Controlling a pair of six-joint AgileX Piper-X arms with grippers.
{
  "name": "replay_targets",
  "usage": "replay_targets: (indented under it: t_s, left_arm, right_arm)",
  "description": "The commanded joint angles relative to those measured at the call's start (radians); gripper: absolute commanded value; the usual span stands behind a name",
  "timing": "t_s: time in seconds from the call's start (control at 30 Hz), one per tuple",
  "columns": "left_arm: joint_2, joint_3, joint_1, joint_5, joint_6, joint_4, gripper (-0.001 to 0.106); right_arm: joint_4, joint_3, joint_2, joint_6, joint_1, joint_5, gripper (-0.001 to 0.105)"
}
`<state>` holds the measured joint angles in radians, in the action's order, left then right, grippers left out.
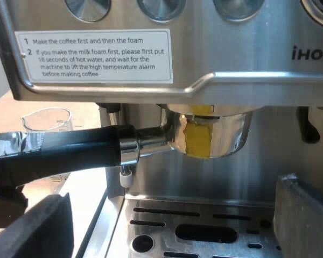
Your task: Put the handle in the coffee machine
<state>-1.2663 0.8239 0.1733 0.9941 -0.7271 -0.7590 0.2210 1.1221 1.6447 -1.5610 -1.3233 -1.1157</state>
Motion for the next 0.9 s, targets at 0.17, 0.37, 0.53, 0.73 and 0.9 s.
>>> replay_targets:
  t_s: [0.17,0.37,0.53,0.73,0.9]
  left_arm:
    - [0.026,0.016,-0.007,0.166,-0.009,0.03,0.0]
    - [0.026,0.016,-0.007,0.153,-0.009,0.03,0.0]
    - [0.026,0.016,-0.007,0.151,-0.009,0.033,0.0]
    - [0.026,-0.036,-0.007,0.17,-0.024,0.08,0.0]
    - [0.026,-0.042,-0.007,0.196,-0.028,0.115,0.0]
  right_arm:
    - [0.007,0.002,-0.005,-0.014,0.005,-0.005,0.077]
    - [0.007,0.002,-0.005,-0.014,0.005,-0.005,0.077]
    - [0.007,0.002,-0.005,-0.014,0.005,-0.005,0.077]
    - [0.007,0.002,-0.005,-0.014,0.005,-0.005,0.077]
    - [0.007,0.002,-0.005,-0.014,0.005,-0.005,0.077]
